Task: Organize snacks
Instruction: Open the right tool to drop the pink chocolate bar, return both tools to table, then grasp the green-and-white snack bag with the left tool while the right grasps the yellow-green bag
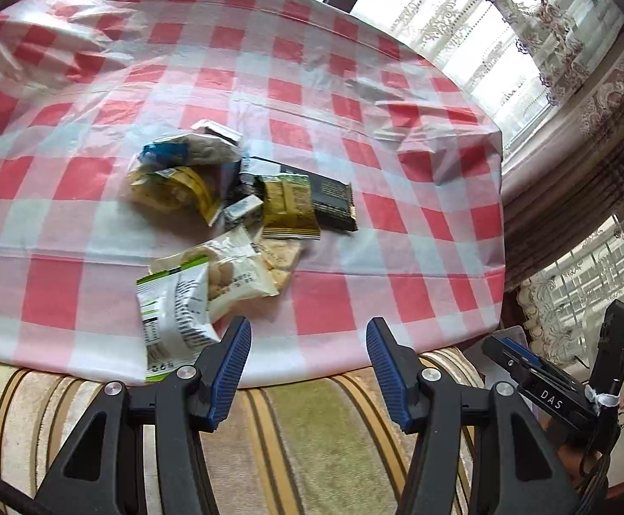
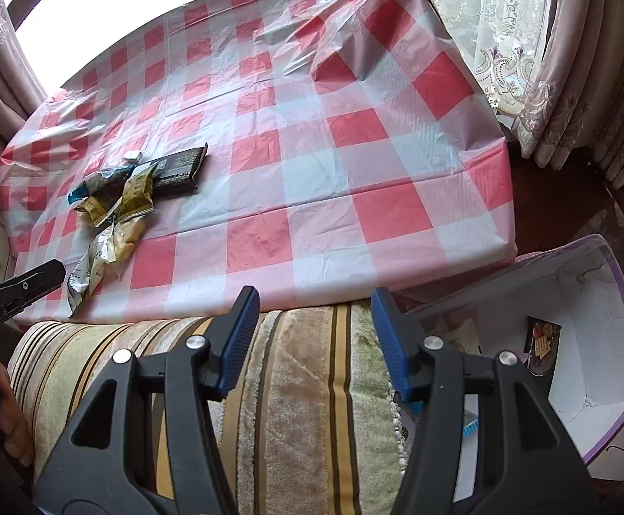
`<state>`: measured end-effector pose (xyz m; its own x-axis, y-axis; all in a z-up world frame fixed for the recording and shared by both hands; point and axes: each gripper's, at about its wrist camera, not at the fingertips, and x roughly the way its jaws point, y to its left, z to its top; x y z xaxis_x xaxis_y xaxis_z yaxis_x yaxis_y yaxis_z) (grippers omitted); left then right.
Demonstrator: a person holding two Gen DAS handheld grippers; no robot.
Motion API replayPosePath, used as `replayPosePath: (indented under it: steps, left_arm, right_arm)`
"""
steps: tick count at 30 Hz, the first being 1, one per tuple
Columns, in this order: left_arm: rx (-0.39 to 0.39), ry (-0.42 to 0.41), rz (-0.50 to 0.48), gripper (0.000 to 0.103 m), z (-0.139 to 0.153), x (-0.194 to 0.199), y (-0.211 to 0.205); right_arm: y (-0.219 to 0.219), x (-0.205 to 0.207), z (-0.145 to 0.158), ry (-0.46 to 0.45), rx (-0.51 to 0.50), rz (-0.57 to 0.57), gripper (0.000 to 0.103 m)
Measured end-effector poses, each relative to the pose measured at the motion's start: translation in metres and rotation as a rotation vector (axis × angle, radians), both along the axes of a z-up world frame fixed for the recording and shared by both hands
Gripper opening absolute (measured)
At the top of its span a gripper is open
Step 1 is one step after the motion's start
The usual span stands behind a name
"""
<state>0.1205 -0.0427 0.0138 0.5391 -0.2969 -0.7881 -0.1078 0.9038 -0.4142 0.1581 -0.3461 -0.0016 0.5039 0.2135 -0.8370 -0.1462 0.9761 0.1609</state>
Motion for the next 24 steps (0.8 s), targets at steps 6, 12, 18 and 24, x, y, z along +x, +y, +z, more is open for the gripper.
replayPosePath:
  steps: [6,12,18,24]
  left_arm:
    - [-0.045,0.080,0.114,0.057,-0.020,-0.002,0.048]
    - [-0.109,0.154,0.145,0.057,-0.040,0.001,0.062]
    - [-0.116,0.206,0.153,0.057,-0.052,0.011,0.066]
    - [-0.092,0.210,0.115,0.057,-0.055,0.022,0.061]
  right_arm:
    - [0.029,0.008,0.000,0.008,-0.015,0.058,0.058]
    - [0.058,0.017,0.000,0.015,-0.022,0.117,0.059]
    - [0.088,0.028,-0.002,0.028,-0.015,0.181,0.062]
    - [0.116,0.041,-0.005,0.031,-0.018,0.237,0.064]
